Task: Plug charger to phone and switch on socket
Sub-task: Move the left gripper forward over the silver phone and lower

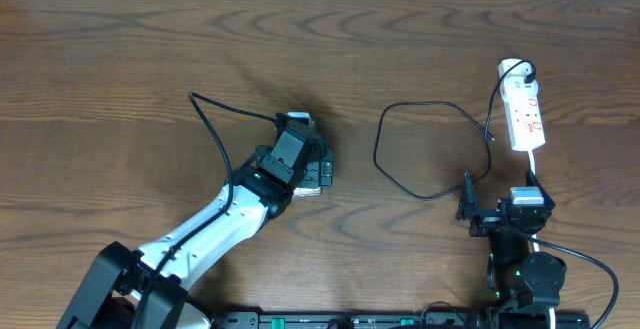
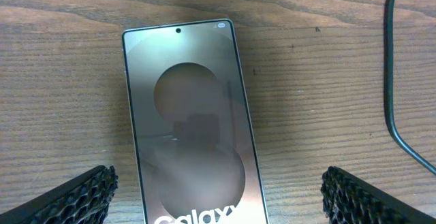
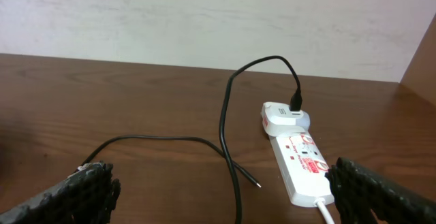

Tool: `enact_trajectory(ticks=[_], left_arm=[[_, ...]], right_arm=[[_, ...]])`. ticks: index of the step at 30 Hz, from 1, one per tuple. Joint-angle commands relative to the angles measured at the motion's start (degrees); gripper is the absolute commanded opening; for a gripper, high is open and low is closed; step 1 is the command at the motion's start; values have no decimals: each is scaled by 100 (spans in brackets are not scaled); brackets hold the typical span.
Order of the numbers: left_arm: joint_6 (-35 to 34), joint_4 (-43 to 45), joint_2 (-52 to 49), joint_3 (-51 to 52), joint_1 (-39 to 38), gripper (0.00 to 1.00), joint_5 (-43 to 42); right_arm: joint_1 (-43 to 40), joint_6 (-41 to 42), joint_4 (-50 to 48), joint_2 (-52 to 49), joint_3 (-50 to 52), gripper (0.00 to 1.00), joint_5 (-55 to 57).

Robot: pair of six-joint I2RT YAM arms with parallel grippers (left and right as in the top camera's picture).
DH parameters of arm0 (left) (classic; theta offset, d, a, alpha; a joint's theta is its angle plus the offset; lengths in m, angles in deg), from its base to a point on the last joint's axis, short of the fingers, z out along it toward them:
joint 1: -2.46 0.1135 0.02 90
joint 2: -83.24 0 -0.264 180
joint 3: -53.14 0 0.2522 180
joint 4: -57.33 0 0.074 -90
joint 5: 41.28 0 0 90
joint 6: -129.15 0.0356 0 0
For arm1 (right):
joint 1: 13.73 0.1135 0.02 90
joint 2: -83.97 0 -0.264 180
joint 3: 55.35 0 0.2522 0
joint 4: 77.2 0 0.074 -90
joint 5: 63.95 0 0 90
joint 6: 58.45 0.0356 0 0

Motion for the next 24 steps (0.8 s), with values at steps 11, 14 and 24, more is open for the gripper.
enact_trajectory(ticks=[11, 14, 24], left_arm=[[-439, 33, -4, -155, 20, 98, -46], [-437, 28, -7, -155, 20, 98, 136], [-439, 35, -66, -155, 17, 98, 874]], right_arm=[[33, 48, 13, 20, 13, 99, 22], [33, 48, 13, 20, 13, 99, 22], [33, 46, 13, 20, 13, 99, 22]])
